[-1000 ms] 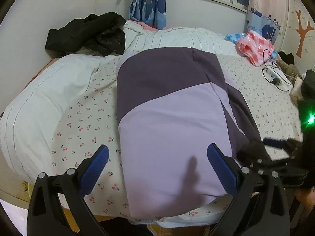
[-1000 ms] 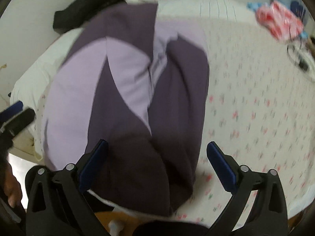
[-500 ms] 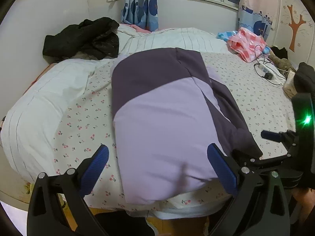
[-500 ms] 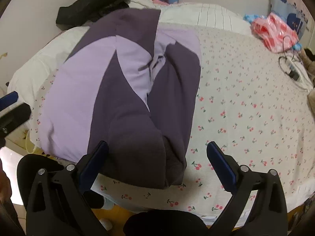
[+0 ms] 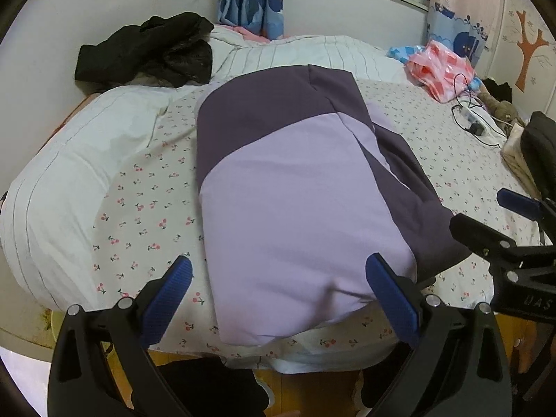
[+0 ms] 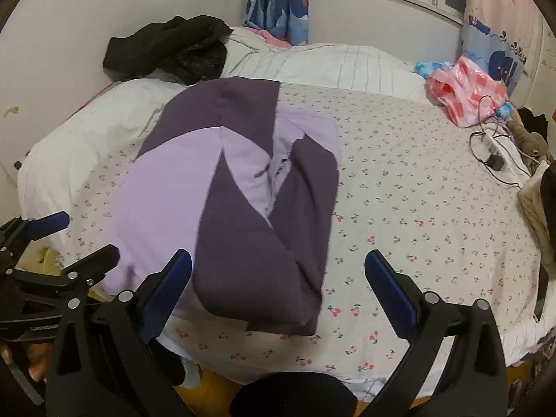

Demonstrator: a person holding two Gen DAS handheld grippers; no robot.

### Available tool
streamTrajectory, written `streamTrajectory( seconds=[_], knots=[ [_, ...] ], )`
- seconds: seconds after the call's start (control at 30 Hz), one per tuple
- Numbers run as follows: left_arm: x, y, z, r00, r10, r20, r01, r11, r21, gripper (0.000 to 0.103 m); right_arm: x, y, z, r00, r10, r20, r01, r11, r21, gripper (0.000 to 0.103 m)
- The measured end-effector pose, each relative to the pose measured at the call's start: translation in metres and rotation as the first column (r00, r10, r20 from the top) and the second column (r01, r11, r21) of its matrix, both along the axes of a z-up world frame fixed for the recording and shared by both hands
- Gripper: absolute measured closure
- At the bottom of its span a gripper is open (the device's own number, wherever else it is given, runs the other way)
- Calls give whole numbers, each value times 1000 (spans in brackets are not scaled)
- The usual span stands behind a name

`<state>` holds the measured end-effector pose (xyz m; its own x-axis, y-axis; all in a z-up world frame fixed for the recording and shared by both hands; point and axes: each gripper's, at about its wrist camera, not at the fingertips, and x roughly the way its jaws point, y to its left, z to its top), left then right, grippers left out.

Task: Fold large clothes
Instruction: 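Pull both grippers back from the folded jacket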

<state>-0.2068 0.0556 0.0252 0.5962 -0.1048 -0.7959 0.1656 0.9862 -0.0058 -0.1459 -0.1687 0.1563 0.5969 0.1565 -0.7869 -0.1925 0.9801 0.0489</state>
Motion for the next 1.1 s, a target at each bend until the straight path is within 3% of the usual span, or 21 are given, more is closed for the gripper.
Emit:
streamTrajectory(
  seconds=[0.23, 0.47, 1.1],
  knots=[
    [5, 8, -2, 999, 37, -24, -37, 999, -5, 7, 14, 6, -1, 999, 16, -45, -14, 999, 43, 7],
    [8, 8, -3, 999, 28, -30, -28, 1000, 2, 7, 22, 10, -12, 997, 22, -69, -20, 1000, 20, 7],
    [2, 6, 1, 999, 36, -6, -36, 999, 31, 7, 21, 9, -19, 996, 36, -79, -32, 999, 40, 7]
  ],
)
